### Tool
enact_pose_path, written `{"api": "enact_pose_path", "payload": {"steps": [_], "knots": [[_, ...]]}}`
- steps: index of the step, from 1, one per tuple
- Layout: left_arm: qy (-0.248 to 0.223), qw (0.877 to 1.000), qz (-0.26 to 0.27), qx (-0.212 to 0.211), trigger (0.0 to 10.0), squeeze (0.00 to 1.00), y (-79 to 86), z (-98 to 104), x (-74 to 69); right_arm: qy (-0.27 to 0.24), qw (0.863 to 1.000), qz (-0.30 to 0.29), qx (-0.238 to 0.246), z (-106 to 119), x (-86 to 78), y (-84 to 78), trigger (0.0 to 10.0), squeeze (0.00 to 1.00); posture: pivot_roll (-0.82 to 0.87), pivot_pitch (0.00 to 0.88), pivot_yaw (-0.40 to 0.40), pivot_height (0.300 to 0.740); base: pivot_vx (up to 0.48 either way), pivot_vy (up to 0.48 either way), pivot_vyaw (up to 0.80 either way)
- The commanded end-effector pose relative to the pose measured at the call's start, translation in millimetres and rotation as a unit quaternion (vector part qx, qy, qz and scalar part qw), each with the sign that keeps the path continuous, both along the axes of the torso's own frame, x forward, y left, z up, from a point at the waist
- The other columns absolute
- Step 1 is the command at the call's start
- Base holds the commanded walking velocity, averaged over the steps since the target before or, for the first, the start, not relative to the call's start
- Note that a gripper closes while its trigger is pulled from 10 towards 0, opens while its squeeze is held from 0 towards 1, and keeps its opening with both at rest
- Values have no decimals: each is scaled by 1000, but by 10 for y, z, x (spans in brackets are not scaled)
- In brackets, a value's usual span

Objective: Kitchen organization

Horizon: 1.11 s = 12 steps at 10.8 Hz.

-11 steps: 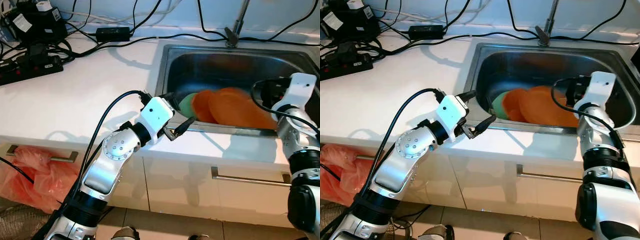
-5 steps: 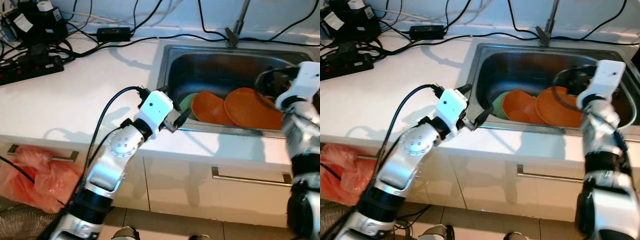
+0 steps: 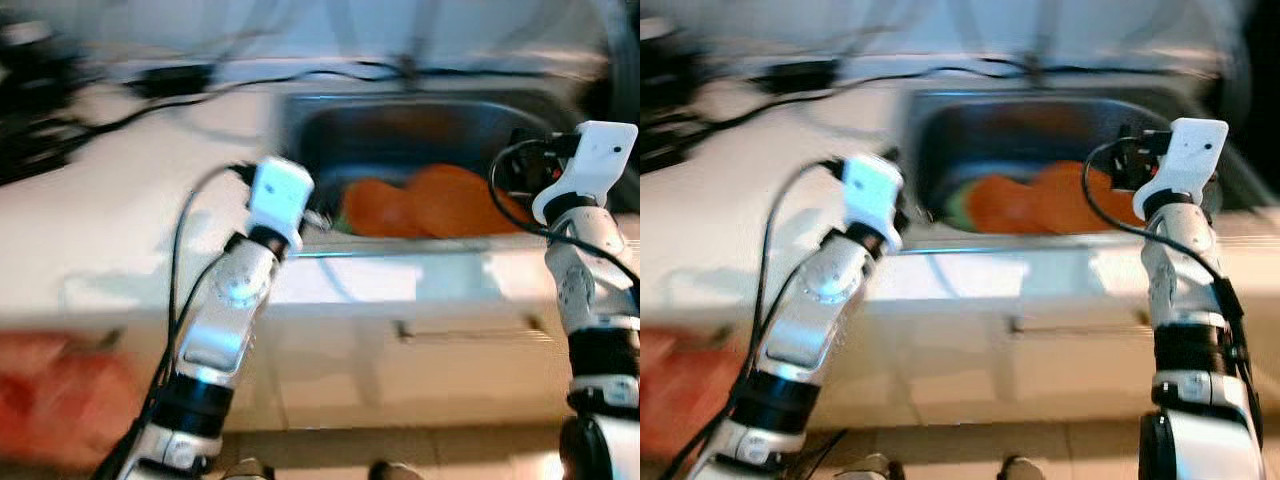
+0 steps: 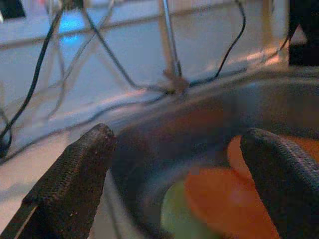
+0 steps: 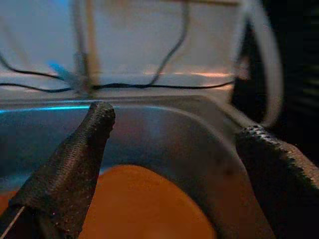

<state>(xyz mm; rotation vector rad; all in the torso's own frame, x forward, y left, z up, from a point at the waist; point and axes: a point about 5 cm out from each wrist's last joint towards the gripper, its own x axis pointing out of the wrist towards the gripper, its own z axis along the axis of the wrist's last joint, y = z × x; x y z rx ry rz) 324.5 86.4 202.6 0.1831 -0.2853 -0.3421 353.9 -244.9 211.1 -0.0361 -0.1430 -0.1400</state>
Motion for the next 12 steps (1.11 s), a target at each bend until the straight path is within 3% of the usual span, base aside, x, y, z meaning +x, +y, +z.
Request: {"api": "enact_pose_path", "payload": {"steps": [1, 2, 6, 9, 12], "knots": [[-15, 1000, 9, -9, 10000, 0, 23, 71, 13, -10, 1000, 12, -3, 58, -16, 67, 10000, 0, 67, 18, 33, 740, 0, 0, -800], [-18, 1000, 13, -11, 10000, 0, 24, 84, 7, -16, 1000, 20, -4, 69, -37, 122, 10000, 0, 68, 14, 35, 740, 0, 0, -731], [-13, 999, 45, -25, 10000, 0, -26, 19, -71, -24, 996, 85, -16, 57, -131, 494, 10000, 0, 68, 1, 40, 740, 0, 0, 0], [-9, 998, 46, -29, 10000, 0, -48, 13, -69, -24, 995, 91, -15, 67, -151, 534, 10000, 0, 65, 0, 45, 740, 0, 0, 0], [-7, 999, 45, -27, 10000, 0, -41, 13, -60, -25, 995, 99, -15, 44, -196, 595, 10000, 0, 68, 0, 53, 740, 0, -301, 0]]}}
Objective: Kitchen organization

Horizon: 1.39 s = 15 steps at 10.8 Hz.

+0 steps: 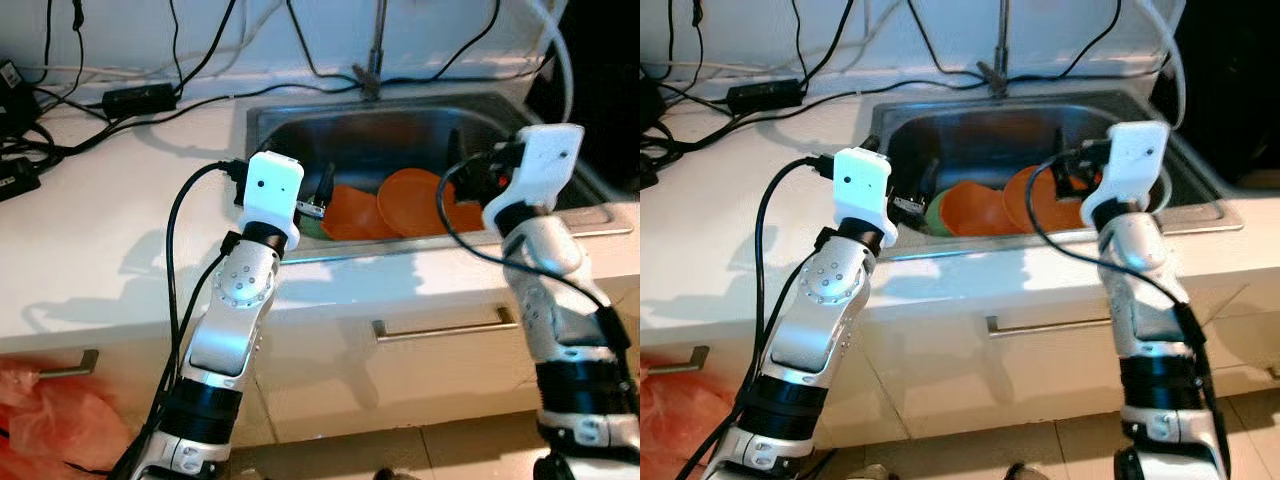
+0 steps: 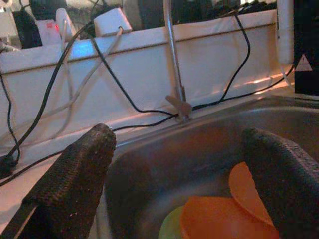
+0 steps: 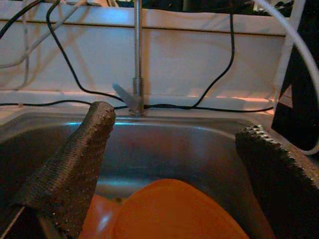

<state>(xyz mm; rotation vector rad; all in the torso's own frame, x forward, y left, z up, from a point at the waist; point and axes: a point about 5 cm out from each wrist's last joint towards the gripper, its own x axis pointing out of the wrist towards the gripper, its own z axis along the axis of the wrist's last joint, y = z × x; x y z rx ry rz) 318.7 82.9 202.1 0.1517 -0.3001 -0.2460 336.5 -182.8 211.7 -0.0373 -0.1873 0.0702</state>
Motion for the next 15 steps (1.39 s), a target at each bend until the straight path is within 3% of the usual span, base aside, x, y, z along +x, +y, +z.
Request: {"api": "enact_pose_path", "payload": {"steps": [1, 7, 9, 15], "knots": [[-1, 1000, 1, -1, 10000, 0, -1, 21, 2, -5, 1000, -6, -4, 32, -23, -23, 10000, 0, 69, 0, 54, 740, 0, -319, 0], [-3, 1000, 0, 2, 10000, 0, 4, 35, 23, -9, 1000, -8, -14, 20, -53, -40, 10000, 0, 67, 0, 61, 740, 0, -359, 0], [-2, 1000, 17, 7, 10000, 0, 35, 15, 26, -14, 999, 26, 21, 36, -126, -14, 10000, 0, 64, 0, 56, 740, 0, -429, 0], [9, 1000, 15, 7, 10000, 0, 52, -48, 11, -9, 997, 66, 23, 18, -253, 102, 10000, 0, 54, 0, 60, 740, 0, -394, 0]]}}
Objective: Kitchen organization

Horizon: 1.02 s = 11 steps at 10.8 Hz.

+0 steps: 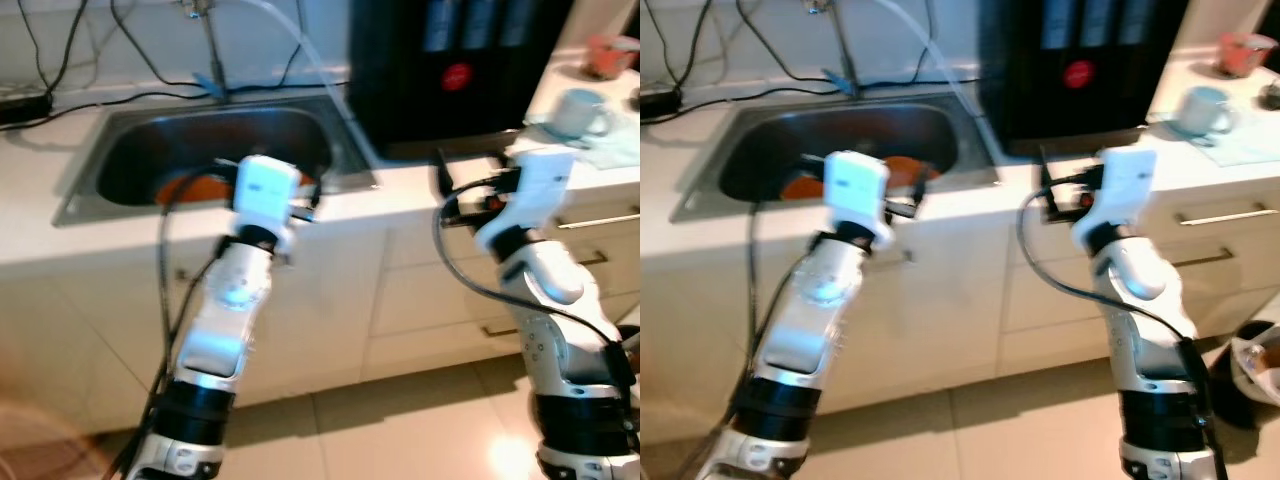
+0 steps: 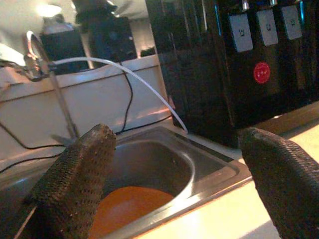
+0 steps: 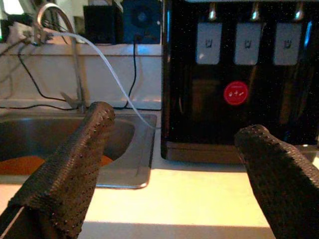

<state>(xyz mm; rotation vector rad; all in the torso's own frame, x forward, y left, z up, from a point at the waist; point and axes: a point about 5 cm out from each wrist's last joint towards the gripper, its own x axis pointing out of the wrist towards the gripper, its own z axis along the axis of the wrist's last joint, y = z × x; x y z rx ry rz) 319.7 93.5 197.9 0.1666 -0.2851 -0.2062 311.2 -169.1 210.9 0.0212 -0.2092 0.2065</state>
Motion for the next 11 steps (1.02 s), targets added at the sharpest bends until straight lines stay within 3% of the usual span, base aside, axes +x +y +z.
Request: {"api": "enact_pose_path", "payload": {"steps": [1, 6, 7, 11], "knots": [[5, 1000, -5, 2, 10000, 0, -53, -17, -4, 2, 1000, -1, -1, 10, -10, -19, 10000, 0, 54, 1, 60, 740, 0, -334, 0], [20, 1000, -10, -11, 10000, 0, -67, -63, 9, 9, 1000, -1, -7, -28, -36, -15, 10000, 0, 43, 10, 57, 740, 0, -61, 0], [41, 998, -26, -48, 10000, 0, -61, -87, 25, 14, 1000, -3, -5, -42, -36, -13, 10000, 0, 42, 9, 57, 740, 0, 0, 0], [60, 996, -16, -56, 10000, 0, 9, -156, 70, 19, 1000, -4, -4, -68, -33, 5, 10000, 0, 39, 8, 58, 740, 0, 0, -800]]}}
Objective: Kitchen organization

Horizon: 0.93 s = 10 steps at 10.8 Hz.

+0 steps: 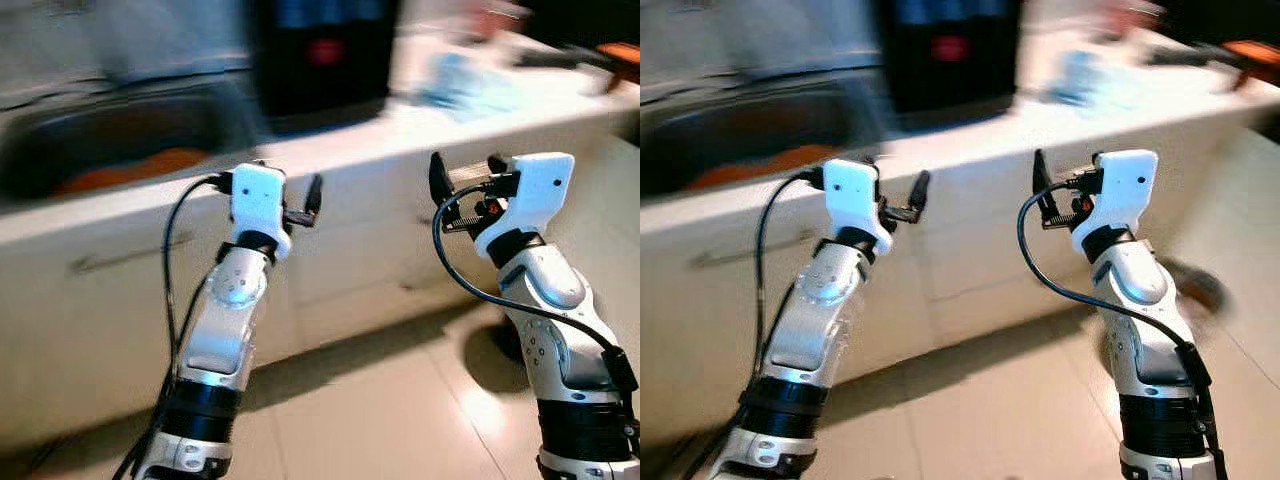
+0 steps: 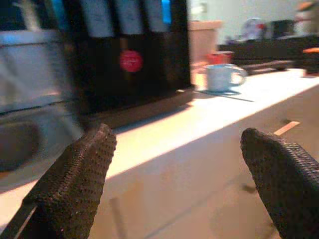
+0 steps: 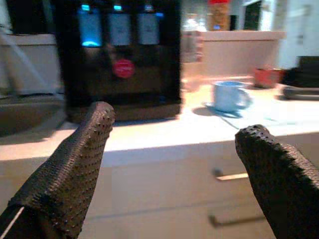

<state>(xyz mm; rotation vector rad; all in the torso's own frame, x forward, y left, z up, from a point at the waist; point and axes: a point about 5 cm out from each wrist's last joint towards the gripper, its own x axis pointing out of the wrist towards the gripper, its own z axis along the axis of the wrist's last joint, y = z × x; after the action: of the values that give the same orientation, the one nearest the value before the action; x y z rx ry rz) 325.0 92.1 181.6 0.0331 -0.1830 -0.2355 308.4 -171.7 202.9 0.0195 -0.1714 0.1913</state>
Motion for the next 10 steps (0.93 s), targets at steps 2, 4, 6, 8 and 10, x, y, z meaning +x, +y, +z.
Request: {"api": "enact_pose_path", "payload": {"steps": [2, 4, 6, 8, 10], "knots": [[13, 1000, 0, -1, 10000, 0, 30, -26, 26, 1, 1000, 3, -3, 10, 4, 30, 10000, 0, 40, 9, 57, 740, 0, 0, -800], [17, 1000, -1, -2, 10000, 0, 33, -38, 29, 1, 1000, 2, -3, 10, 8, 30, 10000, 0, 41, 9, 57, 740, 0, 0, -800], [60, 998, -27, -3, 10000, 0, 30, -178, 94, 12, 1000, -10, 2, -47, 30, 39, 10000, 0, 42, 3, 65, 740, 0, 0, -800], [84, 996, -29, -6, 10000, 0, 56, -318, 107, 29, 999, -29, 0, -176, 14, 49, 10000, 0, 36, 2, 66, 740, 0, 0, -800], [113, 993, -26, -3, 10000, 0, 105, -502, 107, 51, 998, -42, -1, -336, 0, 45, 10000, 0, 32, 3, 67, 740, 0, 0, -800]]}}
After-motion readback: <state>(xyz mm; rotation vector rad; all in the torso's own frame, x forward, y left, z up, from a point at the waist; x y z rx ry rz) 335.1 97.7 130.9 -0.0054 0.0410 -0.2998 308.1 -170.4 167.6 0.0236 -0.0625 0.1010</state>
